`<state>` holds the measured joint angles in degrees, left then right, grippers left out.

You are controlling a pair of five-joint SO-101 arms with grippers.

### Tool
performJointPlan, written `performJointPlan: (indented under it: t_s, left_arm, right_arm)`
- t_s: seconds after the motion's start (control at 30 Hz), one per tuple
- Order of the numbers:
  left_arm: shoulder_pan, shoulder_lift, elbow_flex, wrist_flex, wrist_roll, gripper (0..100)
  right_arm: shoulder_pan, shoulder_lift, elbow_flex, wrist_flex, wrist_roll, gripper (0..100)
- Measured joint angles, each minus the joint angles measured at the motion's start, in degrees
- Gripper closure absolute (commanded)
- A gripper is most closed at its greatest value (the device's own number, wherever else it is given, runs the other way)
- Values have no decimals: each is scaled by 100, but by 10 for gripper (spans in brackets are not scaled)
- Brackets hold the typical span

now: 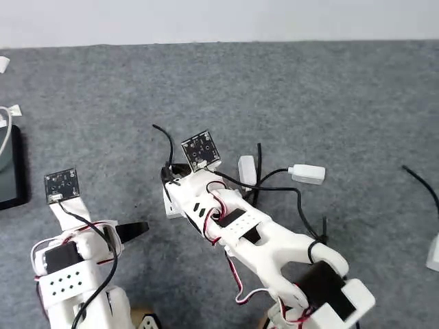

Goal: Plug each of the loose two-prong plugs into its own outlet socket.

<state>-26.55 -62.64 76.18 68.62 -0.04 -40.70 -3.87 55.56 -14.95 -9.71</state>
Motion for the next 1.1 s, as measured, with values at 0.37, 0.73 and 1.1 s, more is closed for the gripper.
performJointPlan:
  t_s: [0.37, 0.73, 1.1]
  left_arm:
    - [26, 0, 0, 0, -18, 594]
    - [290, 79, 0, 0, -35, 610]
    - [1073, 2593, -695, -457, -1600, 869]
  right_arm:
    - [35, 0, 185, -9, 0, 991]
    - [-158, -1468, 949, 396, 0, 991]
    - [-510, -4466, 1152, 3244, 79, 991]
